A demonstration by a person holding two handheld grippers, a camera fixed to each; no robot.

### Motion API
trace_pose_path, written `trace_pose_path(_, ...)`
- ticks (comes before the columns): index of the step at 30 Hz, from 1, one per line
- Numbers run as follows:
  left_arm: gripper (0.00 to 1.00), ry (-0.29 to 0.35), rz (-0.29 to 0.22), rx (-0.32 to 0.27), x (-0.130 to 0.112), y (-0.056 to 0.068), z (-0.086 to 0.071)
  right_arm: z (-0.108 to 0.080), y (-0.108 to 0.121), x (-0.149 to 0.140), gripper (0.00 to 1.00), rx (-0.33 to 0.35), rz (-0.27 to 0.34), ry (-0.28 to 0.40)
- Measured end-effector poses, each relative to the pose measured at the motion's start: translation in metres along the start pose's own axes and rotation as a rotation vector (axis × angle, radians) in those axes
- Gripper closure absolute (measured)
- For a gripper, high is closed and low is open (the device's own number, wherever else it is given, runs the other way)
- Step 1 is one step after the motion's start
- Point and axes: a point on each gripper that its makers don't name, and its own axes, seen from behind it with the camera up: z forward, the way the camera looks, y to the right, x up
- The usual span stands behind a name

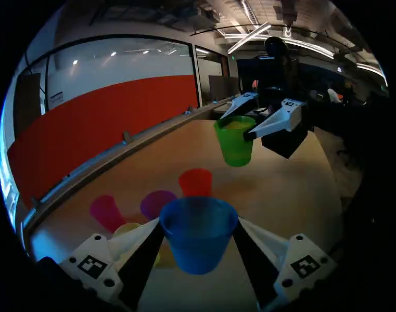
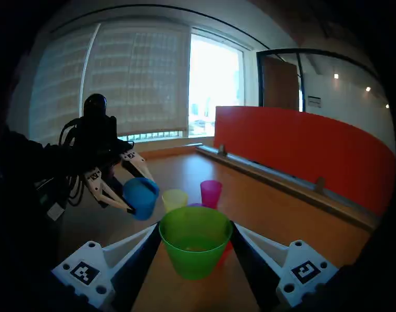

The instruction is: Pour water

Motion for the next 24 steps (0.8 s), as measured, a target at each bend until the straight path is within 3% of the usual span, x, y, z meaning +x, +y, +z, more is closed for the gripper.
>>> trace_pose_path(12, 0.13, -0.111, 0.028, -0.051, -0.022, 0.008, 0.006, 0.002, -0.001, -0.021, 0.07, 0.029, -0.014, -0.082)
trace_pose_path(24, 0.13, -0.177, 0.025, -0.097, -0.033, 0.012, 0.018, 0.006, -0.002, -0.046, 0.07, 0.050, -0.030, -0.177)
